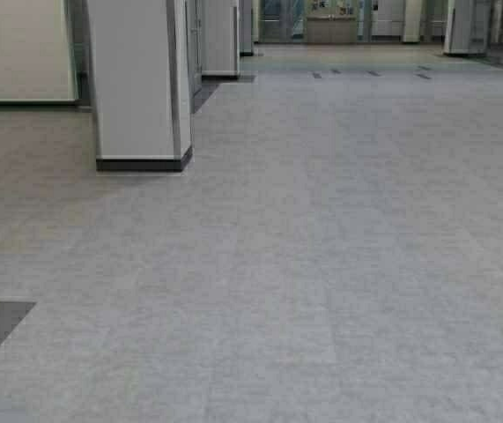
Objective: Navigate to elevator, push the call button, then enter the elevator
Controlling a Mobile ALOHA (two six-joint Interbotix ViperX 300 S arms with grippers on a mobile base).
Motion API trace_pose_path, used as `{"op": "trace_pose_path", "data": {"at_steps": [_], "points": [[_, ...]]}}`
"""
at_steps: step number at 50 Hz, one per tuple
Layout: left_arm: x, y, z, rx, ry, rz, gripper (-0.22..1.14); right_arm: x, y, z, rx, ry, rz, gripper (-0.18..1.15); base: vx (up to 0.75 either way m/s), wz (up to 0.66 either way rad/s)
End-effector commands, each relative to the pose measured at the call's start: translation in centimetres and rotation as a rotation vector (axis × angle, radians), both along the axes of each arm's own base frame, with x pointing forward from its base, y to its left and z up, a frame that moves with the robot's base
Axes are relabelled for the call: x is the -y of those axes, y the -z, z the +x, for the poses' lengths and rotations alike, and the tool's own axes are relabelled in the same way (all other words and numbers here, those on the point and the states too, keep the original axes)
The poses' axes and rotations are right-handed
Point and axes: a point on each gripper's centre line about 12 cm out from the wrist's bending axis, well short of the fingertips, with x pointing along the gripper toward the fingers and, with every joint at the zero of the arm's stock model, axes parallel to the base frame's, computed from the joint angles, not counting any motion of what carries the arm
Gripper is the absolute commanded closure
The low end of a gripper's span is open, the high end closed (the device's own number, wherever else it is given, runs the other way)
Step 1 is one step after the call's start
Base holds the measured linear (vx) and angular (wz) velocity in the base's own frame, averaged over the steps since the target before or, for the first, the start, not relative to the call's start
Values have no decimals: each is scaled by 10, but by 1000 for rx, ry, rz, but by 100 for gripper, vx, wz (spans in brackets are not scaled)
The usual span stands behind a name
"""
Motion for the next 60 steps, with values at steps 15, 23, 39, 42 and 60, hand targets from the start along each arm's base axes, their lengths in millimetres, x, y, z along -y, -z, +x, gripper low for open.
{"op": "trace_pose_path", "data": {"at_steps": [15,23,39,42,60], "points": [[0,-2,5,2,-1,1,89,0,-11,-10,61,5,-4,92,67,8],[0,-4,3,12,0,-3,89,0,-14,-12,76,8,-9,92,66,2],[-1,1,6,-6,-1,-3,89,4,-10,-9,57,25,-5,92,69,-3],[-1,-2,5,3,-1,-3,89,4,-11,-10,63,25,-2,92,68,5],[-1,1,5,2,-2,-6,89,4,-11,-13,75,18,21,92,69,11]]}}
